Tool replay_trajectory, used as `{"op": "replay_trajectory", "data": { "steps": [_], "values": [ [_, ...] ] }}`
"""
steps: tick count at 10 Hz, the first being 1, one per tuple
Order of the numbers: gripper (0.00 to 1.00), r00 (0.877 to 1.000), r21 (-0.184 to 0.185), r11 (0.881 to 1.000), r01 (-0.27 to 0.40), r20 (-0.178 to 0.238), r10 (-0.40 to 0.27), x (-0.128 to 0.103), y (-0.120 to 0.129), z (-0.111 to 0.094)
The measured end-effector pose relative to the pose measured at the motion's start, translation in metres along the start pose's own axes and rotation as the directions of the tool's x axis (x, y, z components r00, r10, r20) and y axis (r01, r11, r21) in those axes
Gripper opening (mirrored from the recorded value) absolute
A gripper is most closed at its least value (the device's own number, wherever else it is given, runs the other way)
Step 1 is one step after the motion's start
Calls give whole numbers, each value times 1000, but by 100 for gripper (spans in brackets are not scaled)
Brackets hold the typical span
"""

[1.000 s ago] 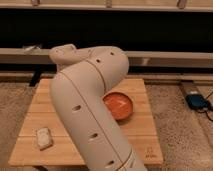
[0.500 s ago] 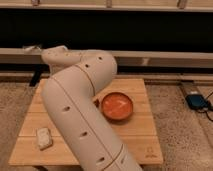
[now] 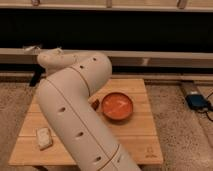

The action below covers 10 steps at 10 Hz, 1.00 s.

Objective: Place the ceramic cup over the eraser

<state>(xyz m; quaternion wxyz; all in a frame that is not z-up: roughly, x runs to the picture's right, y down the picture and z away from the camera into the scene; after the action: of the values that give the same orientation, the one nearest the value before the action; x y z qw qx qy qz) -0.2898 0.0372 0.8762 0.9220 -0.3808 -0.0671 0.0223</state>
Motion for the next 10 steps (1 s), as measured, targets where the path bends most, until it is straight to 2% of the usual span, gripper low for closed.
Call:
{"op": "replay_trajectory", "data": {
  "steps": [1,2,4,5,7,10],
  "values": [
    [21,1000,1,1000,3,-2,-3,1,1,1],
    [7,1000,3,1000,6,-2,-6,2,2,1],
    [0,1000,7,1000,7,0,-7,5,4,-1],
    [0,1000,21,1000,12,10,-12,9,7,-12],
    [0,999,55,998,22,39,-24,15,16,-45],
    [0,995,117,992,40,90,-51,27,39,-120]
  ]
}}
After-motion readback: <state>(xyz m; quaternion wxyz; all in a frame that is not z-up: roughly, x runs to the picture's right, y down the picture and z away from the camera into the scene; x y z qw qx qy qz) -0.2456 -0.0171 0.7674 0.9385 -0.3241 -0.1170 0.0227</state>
